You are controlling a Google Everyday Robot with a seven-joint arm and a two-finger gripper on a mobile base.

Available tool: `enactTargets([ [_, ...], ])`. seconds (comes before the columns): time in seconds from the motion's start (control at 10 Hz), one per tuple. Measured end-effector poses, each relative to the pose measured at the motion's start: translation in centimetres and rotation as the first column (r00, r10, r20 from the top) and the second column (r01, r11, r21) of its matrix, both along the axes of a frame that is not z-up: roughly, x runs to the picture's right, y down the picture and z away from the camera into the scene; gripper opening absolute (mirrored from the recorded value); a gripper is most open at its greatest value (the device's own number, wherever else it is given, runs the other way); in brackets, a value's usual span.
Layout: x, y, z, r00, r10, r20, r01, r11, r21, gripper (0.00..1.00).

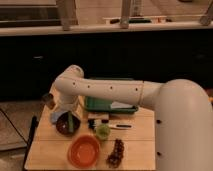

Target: Place pepper in purple bowl

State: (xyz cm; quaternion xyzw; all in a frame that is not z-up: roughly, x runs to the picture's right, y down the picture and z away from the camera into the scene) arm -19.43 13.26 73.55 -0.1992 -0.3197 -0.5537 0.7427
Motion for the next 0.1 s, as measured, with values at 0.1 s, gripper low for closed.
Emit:
enactTargets([
  [0.1, 0.0, 0.0, 0.0, 1.0, 0.0, 0.0, 0.0, 1.0, 0.0, 0.8],
])
